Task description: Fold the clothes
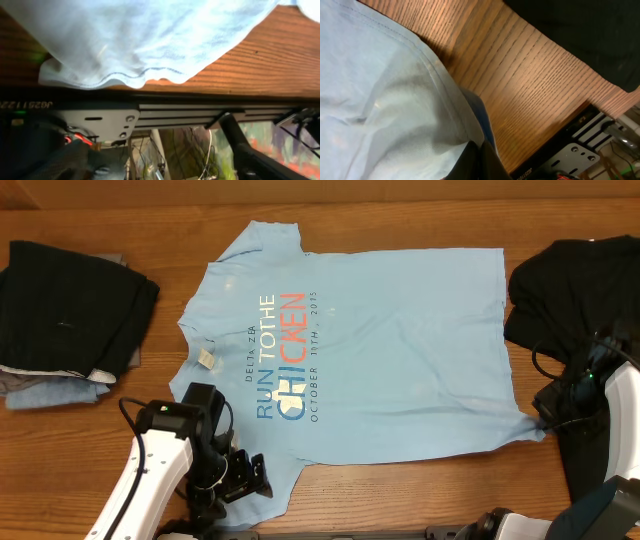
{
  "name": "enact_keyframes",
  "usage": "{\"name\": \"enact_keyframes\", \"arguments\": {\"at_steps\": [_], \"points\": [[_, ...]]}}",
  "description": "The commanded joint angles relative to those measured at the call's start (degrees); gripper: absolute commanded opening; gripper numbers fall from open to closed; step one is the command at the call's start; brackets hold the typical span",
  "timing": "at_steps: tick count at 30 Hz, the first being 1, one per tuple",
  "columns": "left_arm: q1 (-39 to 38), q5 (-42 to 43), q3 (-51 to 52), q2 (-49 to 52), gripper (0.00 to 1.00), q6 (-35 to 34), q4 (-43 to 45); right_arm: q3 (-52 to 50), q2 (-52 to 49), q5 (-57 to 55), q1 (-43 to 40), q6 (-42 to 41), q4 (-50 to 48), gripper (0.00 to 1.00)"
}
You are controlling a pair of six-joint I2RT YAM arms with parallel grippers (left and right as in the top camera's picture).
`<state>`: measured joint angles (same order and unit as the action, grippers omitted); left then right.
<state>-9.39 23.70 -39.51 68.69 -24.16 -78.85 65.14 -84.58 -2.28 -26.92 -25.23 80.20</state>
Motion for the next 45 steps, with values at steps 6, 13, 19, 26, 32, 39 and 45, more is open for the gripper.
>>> {"name": "enact_keyframes", "arguments": {"at_steps": [6, 13, 19, 26, 32, 39, 45], "points": [[-0.57, -7.43, 2.05, -0.11, 0.88, -6.80, 1.14, 1.25, 0.07, 1.01, -0.15, -0.02, -1.36, 0.04], [-4.13, -13.84, 2.14, 7.28, 0.90, -16.37, 3.85, 1.25, 0.04, 4.57, -0.04, 2.08, -2.40, 0.05], [-6.01, -15.28, 2.14, 10.05, 0.95, -19.87, 7.91, 1.25, 0.07, 6.36, -0.04, 3.06, -2.51, 0.05], [-6.03, -16.85, 5.75, 10.05, 0.99, -22.69, 15.06, 1.25, 0.07, 6.91, -0.04, 3.23, -2.84, 0.05], [-6.03, -16.20, 11.23, 10.05, 0.90, -22.82, 20.46, 1.25, 0.04, 6.93, -0.04, 3.23, -3.06, 0.05], [-6.01, -15.37, 11.28, 10.05, 0.04, -22.56, 17.94, 1.25, 0.07, 6.91, -0.04, 3.23, -3.19, 0.05], [-6.01, -15.34, 7.58, 9.84, 0.04, -19.61, 12.57, 1.25, 0.07, 6.91, -0.04, 3.23, -3.13, 0.05]]}}
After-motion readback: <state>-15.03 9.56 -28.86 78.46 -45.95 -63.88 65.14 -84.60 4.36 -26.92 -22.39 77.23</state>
